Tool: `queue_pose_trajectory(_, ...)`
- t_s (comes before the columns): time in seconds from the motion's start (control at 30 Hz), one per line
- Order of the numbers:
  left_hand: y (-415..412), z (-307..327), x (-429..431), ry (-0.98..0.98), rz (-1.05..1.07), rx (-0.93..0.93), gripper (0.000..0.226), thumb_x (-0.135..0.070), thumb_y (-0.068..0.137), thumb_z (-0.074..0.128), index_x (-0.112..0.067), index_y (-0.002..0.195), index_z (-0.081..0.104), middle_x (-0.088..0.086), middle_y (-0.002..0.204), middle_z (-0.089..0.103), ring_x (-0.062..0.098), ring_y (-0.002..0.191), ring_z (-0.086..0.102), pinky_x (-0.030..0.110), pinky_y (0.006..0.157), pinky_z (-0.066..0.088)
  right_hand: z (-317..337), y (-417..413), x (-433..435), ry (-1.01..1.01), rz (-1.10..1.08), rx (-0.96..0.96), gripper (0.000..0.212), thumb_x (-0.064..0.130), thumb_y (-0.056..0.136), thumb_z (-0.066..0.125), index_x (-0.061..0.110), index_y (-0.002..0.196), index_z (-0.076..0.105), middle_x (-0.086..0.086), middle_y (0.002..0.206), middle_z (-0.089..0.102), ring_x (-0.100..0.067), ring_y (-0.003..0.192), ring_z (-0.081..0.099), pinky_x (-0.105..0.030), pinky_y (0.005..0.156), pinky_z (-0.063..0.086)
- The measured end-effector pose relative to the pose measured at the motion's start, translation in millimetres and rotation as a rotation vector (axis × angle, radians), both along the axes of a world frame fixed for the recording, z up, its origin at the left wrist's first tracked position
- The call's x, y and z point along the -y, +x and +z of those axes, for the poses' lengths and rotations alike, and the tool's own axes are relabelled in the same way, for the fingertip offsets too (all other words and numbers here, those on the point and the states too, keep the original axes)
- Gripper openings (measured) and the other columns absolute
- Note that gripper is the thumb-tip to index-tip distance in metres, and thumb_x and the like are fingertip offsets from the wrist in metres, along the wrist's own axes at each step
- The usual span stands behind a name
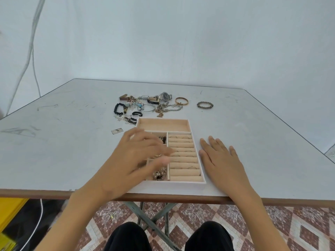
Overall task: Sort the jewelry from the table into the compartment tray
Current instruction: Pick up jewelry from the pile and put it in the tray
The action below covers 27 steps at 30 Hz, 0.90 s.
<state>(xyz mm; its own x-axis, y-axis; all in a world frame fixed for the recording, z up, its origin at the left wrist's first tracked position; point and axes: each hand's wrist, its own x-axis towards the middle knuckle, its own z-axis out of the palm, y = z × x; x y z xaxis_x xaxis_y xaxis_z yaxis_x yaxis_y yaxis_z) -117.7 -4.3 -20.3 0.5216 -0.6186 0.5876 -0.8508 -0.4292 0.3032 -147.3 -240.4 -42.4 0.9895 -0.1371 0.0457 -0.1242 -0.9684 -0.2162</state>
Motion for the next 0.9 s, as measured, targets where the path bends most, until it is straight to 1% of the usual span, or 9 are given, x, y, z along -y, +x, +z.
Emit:
queue_pose_trajectory(0.13, 32.0, 2.0, -22.4, -0.426, 0.159, -0.187, 0.023, -0.038, 0.093, 0.052, -0.029, 0.103, 0.07, -0.018, 0.106, 0.068, 0.004, 0.11, 0.057, 0.023, 0.097, 0.039, 1.2, -0.4, -0.4, -0.005, -0.003, -0.006, 0.052, 0.039, 0.103, 0.012, 0.029, 0.153, 0.007, 0.005, 0.161, 0.0, -0.013, 0.148, -0.003, -0.041, 0.121, -0.001)
queue_pose_trajectory(0.23, 78.1, -0.1, -35.6, -0.529, 0.404, -0.297, 0.015, -0.025, 0.095, 0.055, -0.027, 0.103, 0.068, -0.012, 0.102, 0.069, 0.003, 0.103, 0.058, 0.02, 0.088, 0.04, 1.2, -0.6, -0.9, -0.023, -0.006, -0.001, 0.052, 0.039, 0.103, 0.012, 0.03, 0.153, 0.006, 0.005, 0.161, 0.0, -0.013, 0.148, -0.003, -0.04, 0.121, -0.001)
queue_pose_trajectory(0.33, 124.4, -1.3, -41.7, -0.434, 0.538, -0.337, 0.017, -0.018, 0.095, 0.053, -0.028, 0.101, 0.065, -0.005, 0.101, 0.07, -0.001, 0.092, 0.058, 0.018, 0.075, 0.04, 0.4, -1.2, -1.7, -0.013, -0.01, -0.002, 0.052, 0.04, 0.102, 0.011, 0.031, 0.153, 0.006, 0.007, 0.161, -0.001, -0.011, 0.148, -0.004, -0.039, 0.121, -0.001)
queue_pose_trajectory(0.43, 162.6, -2.7, -38.4, -0.194, 0.525, -0.359, 0.018, -0.036, 0.092, 0.056, -0.031, 0.106, 0.066, -0.009, 0.109, 0.067, 0.013, 0.107, 0.057, 0.033, 0.089, 0.04, 1.2, -1.2, -1.7, -0.019, -0.016, -0.009, 0.051, 0.041, 0.102, 0.01, 0.032, 0.153, 0.004, 0.008, 0.161, -0.003, -0.01, 0.148, -0.006, -0.038, 0.121, -0.002)
queue_pose_trajectory(0.5, 177.7, -1.8, -30.1, 0.003, 0.475, -0.4, 0.035, -0.053, 0.085, 0.055, -0.035, 0.113, 0.064, -0.017, 0.116, 0.06, 0.009, 0.112, 0.051, 0.038, 0.102, 0.032, 2.3, -1.4, -1.8, -0.016, -0.021, -0.009, 0.051, 0.041, 0.102, 0.01, 0.033, 0.152, 0.004, 0.01, 0.161, -0.004, -0.009, 0.148, -0.007, -0.037, 0.12, -0.003)
queue_pose_trajectory(0.57, 188.0, -4.6, -21.6, 0.145, 0.457, -0.391, 0.042, -0.058, 0.082, 0.057, -0.038, 0.118, 0.061, -0.022, 0.119, 0.056, 0.006, 0.115, 0.045, 0.04, 0.108, 0.026, 3.0, -1.4, -1.9, -0.013, -0.03, -0.011, 0.051, 0.042, 0.102, 0.009, 0.035, 0.152, 0.003, 0.011, 0.16, -0.005, -0.008, 0.147, -0.008, -0.036, 0.119, -0.004)
queue_pose_trajectory(0.73, 197.9, -12.1, -16.5, 0.18, 0.494, -0.283, 0.025, -0.036, 0.09, 0.06, -0.037, 0.115, 0.062, -0.021, 0.092, 0.057, 0.012, 0.109, 0.052, 0.037, 0.098, 0.029, 1.8, 2.0, 0.0, -0.04, -0.038, -0.02, 0.052, 0.044, 0.101, 0.004, 0.037, 0.151, -0.001, 0.013, 0.16, -0.008, -0.006, 0.147, -0.01, -0.035, 0.119, -0.005)
queue_pose_trajectory(0.83, 197.9, -13.0, -15.6, 0.234, 0.551, -0.255, 0.024, -0.041, 0.091, 0.056, -0.038, 0.114, 0.063, -0.016, 0.101, 0.057, 0.014, 0.116, 0.049, 0.039, 0.1, 0.024, 1.6, 2.4, -1.6, -0.044, -0.032, -0.025, 0.074, 0.057, 0.08, -0.018, 0.039, 0.151, -0.003, 0.014, 0.159, -0.008, -0.005, 0.147, -0.01, -0.034, 0.119, -0.004)
queue_pose_trajectory(0.9, 198.4, -13.9, -14.7, 0.248, 0.607, -0.243, 0.023, -0.046, 0.09, 0.054, -0.038, 0.11, 0.063, -0.011, 0.11, 0.057, 0.016, 0.116, 0.048, 0.041, 0.102, 0.024, 0.8, 3.1, -2.1, -0.067, -0.039, -0.038, 0.087, 0.055, 0.067, -0.026, 0.04, 0.15, -0.004, 0.015, 0.159, -0.009, -0.005, 0.146, -0.01, -0.034, 0.119, -0.004)
